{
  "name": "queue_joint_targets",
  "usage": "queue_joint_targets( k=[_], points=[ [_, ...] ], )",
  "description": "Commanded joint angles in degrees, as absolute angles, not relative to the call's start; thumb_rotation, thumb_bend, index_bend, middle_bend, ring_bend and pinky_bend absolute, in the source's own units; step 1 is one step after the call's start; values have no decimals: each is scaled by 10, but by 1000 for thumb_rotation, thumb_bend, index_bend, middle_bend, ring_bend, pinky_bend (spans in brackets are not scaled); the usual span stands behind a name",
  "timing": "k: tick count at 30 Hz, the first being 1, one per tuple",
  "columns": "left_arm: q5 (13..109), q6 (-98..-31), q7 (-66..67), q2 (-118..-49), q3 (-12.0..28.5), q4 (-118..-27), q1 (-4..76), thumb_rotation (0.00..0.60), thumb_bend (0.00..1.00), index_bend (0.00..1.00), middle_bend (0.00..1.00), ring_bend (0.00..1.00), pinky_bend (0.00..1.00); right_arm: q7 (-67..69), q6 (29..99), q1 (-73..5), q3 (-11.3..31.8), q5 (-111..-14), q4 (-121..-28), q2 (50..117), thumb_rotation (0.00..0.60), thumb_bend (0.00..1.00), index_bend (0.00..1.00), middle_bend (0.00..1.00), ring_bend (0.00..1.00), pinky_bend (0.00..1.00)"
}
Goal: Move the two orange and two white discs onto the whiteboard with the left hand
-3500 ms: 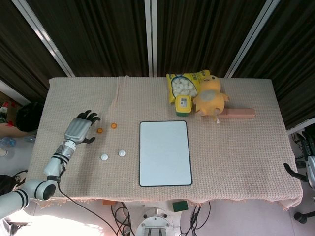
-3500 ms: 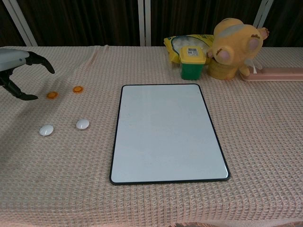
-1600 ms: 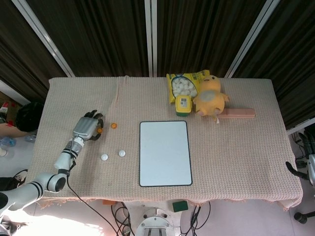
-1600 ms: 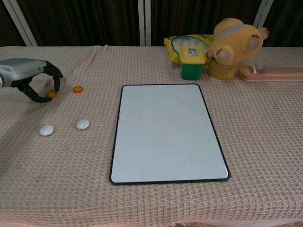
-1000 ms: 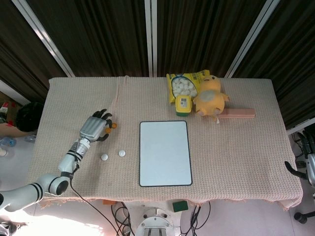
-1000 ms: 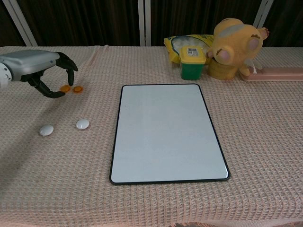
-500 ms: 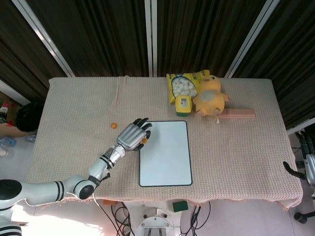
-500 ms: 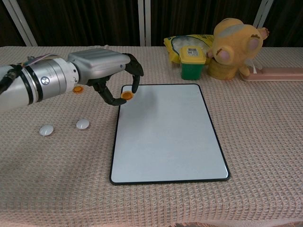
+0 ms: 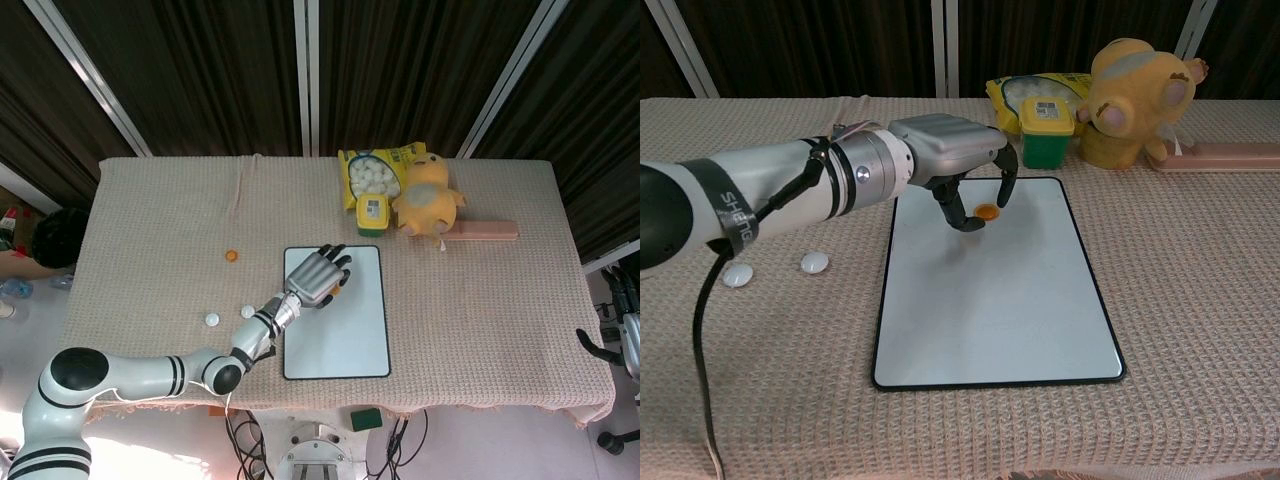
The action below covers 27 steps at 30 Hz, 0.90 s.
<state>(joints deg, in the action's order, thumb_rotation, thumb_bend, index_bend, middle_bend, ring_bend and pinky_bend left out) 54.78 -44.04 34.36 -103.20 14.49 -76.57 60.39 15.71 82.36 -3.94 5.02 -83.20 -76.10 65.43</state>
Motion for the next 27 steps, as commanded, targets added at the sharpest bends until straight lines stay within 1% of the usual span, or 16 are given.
queue_joint_targets(
  k=[1, 5, 10, 13, 17, 21, 27],
  points=[
    [543, -447, 343, -1028, 141, -766, 604, 600, 286, 136, 161, 42, 138, 158, 822, -40, 51, -832, -760, 654, 600, 235, 0, 0, 0, 0],
    [540, -463, 346, -1011, 129, -776, 595, 600, 284, 125, 155, 42, 137, 159, 822, -40, 50, -833, -760, 654, 600, 235, 0, 0, 0, 0],
    [541, -512, 349, -958, 114, -803, 562, 600, 284, 180, 152, 42, 137, 156, 822, -41, 50, -834, -761, 655, 600, 235, 0, 0, 0, 0],
    [528, -525, 346, -935, 110, -798, 546, 600, 284, 195, 152, 42, 137, 151, 821, -43, 49, -836, -763, 656, 600, 235, 0, 0, 0, 0],
    [506, -524, 334, -912, 101, -774, 526, 600, 284, 228, 153, 42, 138, 145, 820, -45, 48, -840, -770, 658, 600, 236, 0, 0, 0, 0],
    [507, -506, 284, -904, 90, -745, 503, 600, 284, 304, 164, 42, 138, 139, 821, -47, 46, -846, -773, 657, 600, 236, 0, 0, 0, 0],
    [549, -489, 208, -919, 74, -689, 477, 600, 284, 312, 169, 42, 138, 131, 819, -51, 47, -845, -778, 656, 600, 238, 0, 0, 0, 0]
  ],
)
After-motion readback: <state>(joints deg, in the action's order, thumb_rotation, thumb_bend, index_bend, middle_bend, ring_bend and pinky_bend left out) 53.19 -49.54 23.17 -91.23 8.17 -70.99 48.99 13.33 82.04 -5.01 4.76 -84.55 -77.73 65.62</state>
